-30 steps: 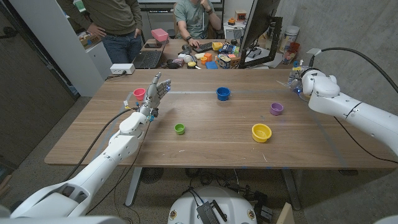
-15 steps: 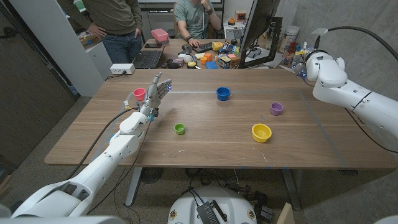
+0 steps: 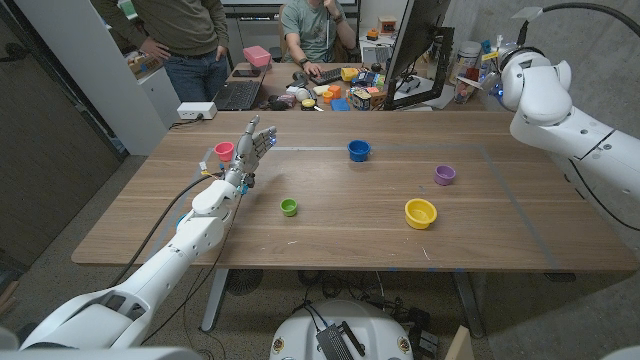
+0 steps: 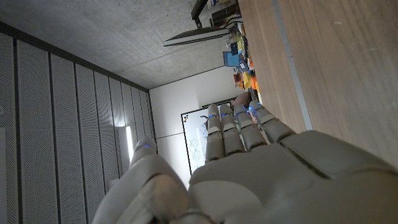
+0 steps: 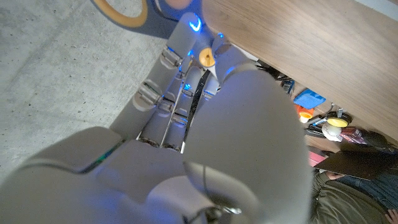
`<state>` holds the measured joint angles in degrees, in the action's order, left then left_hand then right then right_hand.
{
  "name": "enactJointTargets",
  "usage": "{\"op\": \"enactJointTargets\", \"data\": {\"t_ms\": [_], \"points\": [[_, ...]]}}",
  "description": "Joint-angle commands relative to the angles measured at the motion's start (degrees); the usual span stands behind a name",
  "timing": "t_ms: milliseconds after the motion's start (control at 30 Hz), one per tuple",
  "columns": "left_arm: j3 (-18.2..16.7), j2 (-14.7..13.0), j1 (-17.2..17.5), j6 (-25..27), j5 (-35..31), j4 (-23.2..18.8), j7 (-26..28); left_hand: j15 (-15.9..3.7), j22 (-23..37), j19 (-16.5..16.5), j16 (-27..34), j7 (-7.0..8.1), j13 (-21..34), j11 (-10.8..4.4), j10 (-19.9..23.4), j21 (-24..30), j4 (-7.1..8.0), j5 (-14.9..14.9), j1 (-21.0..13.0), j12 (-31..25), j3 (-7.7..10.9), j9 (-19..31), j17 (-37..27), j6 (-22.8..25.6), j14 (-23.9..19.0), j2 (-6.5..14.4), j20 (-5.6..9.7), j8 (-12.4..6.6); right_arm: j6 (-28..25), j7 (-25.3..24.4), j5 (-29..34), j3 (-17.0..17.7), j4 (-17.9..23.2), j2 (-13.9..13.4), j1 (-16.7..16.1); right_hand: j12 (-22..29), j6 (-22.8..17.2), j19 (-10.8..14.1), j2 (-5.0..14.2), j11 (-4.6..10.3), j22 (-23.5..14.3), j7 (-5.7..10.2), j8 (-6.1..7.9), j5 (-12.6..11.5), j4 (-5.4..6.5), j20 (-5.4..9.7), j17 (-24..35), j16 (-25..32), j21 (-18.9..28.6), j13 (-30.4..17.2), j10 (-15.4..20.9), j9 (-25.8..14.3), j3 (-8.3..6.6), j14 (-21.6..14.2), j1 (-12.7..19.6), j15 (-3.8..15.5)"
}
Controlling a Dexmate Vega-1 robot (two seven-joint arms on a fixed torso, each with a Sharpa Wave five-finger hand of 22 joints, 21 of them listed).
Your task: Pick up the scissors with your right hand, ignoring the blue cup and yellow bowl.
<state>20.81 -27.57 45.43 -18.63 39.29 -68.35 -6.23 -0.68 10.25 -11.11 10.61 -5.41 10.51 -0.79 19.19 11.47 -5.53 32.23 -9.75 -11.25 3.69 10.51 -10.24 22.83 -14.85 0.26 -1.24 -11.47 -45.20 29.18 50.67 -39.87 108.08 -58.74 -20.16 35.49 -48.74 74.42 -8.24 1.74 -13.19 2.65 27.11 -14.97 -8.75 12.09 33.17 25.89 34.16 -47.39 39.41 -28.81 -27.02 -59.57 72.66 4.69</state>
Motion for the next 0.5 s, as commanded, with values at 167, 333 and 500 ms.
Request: {"op": "enactJointTargets", "data": {"t_ms": [167, 333, 500], "points": [[-0.6, -0.2, 0.4, -0.9, 0.5, -0.2, -0.7, 0.05, 0.3, 0.0, 0.4, 0.06, 0.3, -0.38, 0.2, 0.1, -0.12, 0.3, -0.2, -0.2, -0.16, 0.3, -0.3, 0.5, 0.2, 0.6, -0.17, -0.18, 0.2, 4.8, 6.0, 3.6, 2.7, 0.5, -0.8, 0.2, -0.8, -0.3, 6.00, 0.02, -0.1, -0.29, 0.33, 0.1, 0.06, 0.06, 1.5, 0.7, 0.8, -0.7, 0.8, -0.5, -0.45, -6.4, 5.4, 8.79], [-0.8, -0.5, 0.7, -0.9, 0.7, -0.5, -0.6, 0.00, 0.3, -0.1, 0.4, 0.12, 0.3, -0.26, 0.3, 0.1, -0.12, 0.3, -0.2, -0.3, -0.19, 0.3, -0.2, 0.6, 0.1, 0.6, -0.20, -0.22, 0.6, 5.5, 7.3, 3.9, 2.3, 1.6, -0.8, 0.1, -0.8, -0.4, 5.98, 0.27, -0.2, -0.27, 0.21, 0.1, 0.04, 0.07, 1.8, 0.8, 1.1, -0.8, 0.9, -0.5, -0.46, -6.5, 5.3, 8.77], [-1.0, -0.7, 1.0, -0.9, 0.8, -0.8, -0.6, 0.03, 0.3, 0.0, 0.4, 0.09, 0.3, -0.27, 0.3, 0.1, -0.12, 0.3, -0.3, -0.3, -0.22, 0.3, -0.2, 0.6, 0.1, 0.6, -0.25, -0.22, 1.0, 6.1, 8.4, 4.1, 2.1, 2.4, -0.9, -0.1, -0.7, -0.6, 6.00, 0.26, -0.2, -0.12, 0.02, 0.2, 0.10, 0.10, 2.1, 1.0, 1.4, -0.9, 0.9, -0.4, -0.41, -6.8, 5.2, 8.73]]}}
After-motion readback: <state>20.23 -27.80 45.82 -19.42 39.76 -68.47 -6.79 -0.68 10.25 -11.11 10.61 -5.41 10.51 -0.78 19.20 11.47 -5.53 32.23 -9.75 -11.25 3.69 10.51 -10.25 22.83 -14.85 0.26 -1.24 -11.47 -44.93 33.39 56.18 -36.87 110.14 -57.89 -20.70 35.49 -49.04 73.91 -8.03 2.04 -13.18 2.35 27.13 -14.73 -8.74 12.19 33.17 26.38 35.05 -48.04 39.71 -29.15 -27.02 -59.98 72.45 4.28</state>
